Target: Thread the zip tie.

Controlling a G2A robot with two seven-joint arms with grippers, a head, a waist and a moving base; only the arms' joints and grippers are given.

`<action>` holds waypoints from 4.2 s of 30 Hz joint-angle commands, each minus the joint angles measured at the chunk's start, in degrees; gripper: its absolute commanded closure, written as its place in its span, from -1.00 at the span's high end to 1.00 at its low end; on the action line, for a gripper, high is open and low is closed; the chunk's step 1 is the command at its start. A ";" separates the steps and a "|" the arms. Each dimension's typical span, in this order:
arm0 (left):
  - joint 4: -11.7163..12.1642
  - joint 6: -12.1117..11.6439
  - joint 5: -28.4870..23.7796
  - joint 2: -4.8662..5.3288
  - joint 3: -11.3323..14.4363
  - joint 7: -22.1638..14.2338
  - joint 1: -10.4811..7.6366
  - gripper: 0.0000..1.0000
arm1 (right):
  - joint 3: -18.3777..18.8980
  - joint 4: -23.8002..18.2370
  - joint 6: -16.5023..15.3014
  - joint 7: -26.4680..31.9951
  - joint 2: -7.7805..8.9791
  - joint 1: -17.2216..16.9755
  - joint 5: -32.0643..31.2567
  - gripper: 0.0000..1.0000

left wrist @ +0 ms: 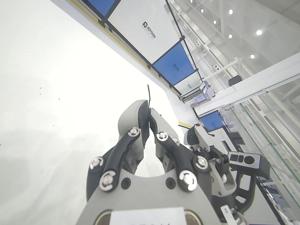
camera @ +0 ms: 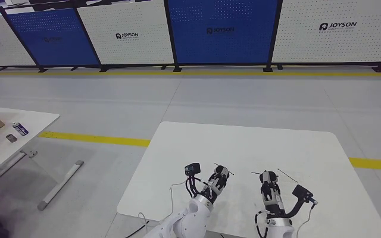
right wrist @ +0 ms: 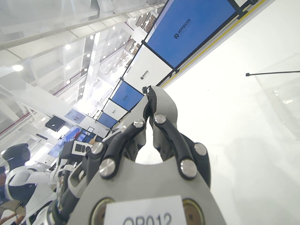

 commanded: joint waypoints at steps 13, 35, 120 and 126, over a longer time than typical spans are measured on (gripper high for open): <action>0.00 0.00 0.00 0.00 0.00 0.00 0.00 -1.00 | 2.72 1.24 -9.08 6.50 -0.24 0.42 12.03 -1.00; 0.00 0.00 0.00 0.00 0.00 0.00 0.00 -1.00 | 0.29 5.13 -2.41 10.66 -1.60 3.74 14.81 -1.00; 0.75 -1.31 5.40 0.05 0.33 -1.34 0.17 -1.00 | -0.73 8.27 -8.00 12.46 -3.42 3.66 16.01 -1.00; 0.75 -1.31 5.40 0.05 0.33 -1.34 0.17 -1.00 | 0.27 7.87 -8.33 12.77 -3.52 3.14 16.81 -1.00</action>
